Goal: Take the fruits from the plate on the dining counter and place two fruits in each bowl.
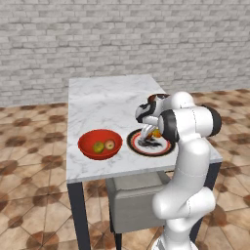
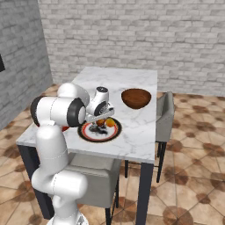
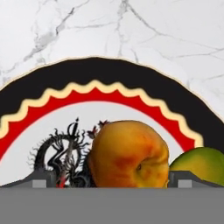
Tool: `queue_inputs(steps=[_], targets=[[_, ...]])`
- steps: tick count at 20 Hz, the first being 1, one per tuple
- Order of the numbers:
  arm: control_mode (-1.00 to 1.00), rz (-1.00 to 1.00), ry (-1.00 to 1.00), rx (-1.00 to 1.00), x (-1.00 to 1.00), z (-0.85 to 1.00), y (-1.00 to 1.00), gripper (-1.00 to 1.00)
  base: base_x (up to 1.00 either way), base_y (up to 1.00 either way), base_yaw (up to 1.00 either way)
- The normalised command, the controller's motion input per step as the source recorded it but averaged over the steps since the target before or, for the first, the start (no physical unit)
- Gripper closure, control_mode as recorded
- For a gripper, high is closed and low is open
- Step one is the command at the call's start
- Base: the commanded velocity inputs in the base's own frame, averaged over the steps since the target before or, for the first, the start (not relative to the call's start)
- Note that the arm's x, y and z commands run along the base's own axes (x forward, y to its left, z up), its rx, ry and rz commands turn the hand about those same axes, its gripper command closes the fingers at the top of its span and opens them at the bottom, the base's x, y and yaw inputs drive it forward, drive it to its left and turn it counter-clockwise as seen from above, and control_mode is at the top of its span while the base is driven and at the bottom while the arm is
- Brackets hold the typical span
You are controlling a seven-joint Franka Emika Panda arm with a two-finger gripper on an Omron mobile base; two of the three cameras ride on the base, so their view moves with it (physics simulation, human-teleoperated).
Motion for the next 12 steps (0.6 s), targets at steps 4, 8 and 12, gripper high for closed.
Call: queue_inputs(steps=[4,8,12], targets=[[-1.0,0.0,0.0,0.0,0.09,-0.04,0.0,-1.0,0.0,0.0,0.0],[-1.0,0.0,0.0,0.0,0.16,0.0,0.0,-1.0,0.0,0.0,0.0],[-1.0,0.0,0.0,0.0,0.14,-0.04,0.01,-1.0,0.0,0.0,0.0]])
